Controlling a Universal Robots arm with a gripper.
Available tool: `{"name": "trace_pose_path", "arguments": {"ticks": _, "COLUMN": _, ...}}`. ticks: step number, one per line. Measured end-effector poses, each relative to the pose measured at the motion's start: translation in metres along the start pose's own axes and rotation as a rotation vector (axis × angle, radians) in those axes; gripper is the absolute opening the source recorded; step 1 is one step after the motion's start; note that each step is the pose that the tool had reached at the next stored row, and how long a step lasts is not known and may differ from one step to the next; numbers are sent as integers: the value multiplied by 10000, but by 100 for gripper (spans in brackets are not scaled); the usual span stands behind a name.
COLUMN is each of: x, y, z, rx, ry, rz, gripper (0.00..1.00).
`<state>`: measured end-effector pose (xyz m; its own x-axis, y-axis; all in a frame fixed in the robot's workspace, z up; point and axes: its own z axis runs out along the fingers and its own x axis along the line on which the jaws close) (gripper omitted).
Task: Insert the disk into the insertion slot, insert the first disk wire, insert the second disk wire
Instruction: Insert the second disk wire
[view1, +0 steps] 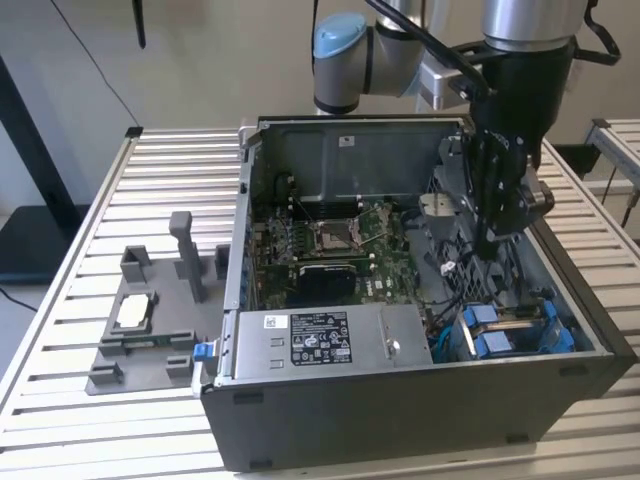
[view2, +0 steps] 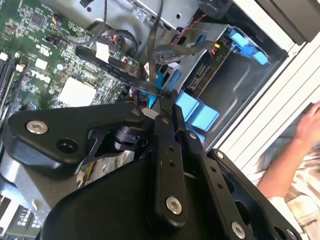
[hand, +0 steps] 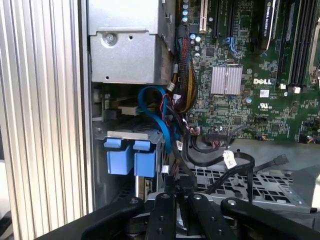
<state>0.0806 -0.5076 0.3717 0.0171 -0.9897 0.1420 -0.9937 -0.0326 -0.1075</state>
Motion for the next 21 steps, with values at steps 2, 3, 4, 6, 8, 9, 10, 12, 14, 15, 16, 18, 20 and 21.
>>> {"name": "trace_pose_path", "arguments": {"ticks": 2, "x": 36, "y": -7, "z": 11, "rx": -36, "ry": -2, "rz": -4, "gripper": 16}}
{"name": "trace_pose_path", "arguments": {"ticks": 3, "x": 56, "y": -11, "z": 18, "rx": -58, "ry": -4, "rz": -7, "gripper": 16}}
{"name": "trace_pose_path", "arguments": {"ticks": 4, "x": 76, "y": -15, "z": 24, "rx": -81, "ry": -6, "rz": -10, "gripper": 16}}
{"name": "trace_pose_path", "arguments": {"ticks": 6, "x": 115, "y": -23, "z": 36, "rx": -129, "ry": -11, "rz": -16, "gripper": 16}}
{"name": "trace_pose_path", "arguments": {"ticks": 8, "x": 151, "y": -33, "z": 52, "rx": -179, "ry": -23, "rz": -22, "gripper": 16}}
{"name": "trace_pose_path", "arguments": {"ticks": 9, "x": 167, "y": -39, "z": 61, "rx": -205, "ry": -36, "rz": -25, "gripper": 16}}
{"name": "trace_pose_path", "arguments": {"ticks": 10, "x": 180, "y": -45, "z": 71, "rx": -231, "ry": -52, "rz": -27, "gripper": 16}}
{"name": "trace_pose_path", "arguments": {"ticks": 12, "x": 201, "y": -61, "z": 84, "rx": -252, "ry": -197, "rz": -16, "gripper": 16}}
{"name": "trace_pose_path", "arguments": {"ticks": 14, "x": 212, "y": -80, "z": 90, "rx": -248, "ry": -520, "rz": 16, "gripper": 16}}
{"name": "trace_pose_path", "arguments": {"ticks": 15, "x": 218, "y": -89, "z": 93, "rx": -244, "ry": -715, "rz": 35, "gripper": 16}}
{"name": "trace_pose_path", "arguments": {"ticks": 16, "x": 227, "y": -93, "z": 97, "rx": -241, "ry": -876, "rz": 51, "gripper": 16}}
{"name": "trace_pose_path", "arguments": {"ticks": 18, "x": 257, "y": -101, "z": 107, "rx": -272, "ry": -970, "rz": 57, "gripper": 16}}
{"name": "trace_pose_path", "arguments": {"ticks": 20, "x": 292, "y": -116, "z": 118, "rx": -340, "ry": -990, "rz": 52, "gripper": 16}}
{"name": "trace_pose_path", "arguments": {"ticks": 21, "x": 308, "y": -124, "z": 124, "rx": -376, "ry": -1001, "rz": 50, "gripper": 16}}
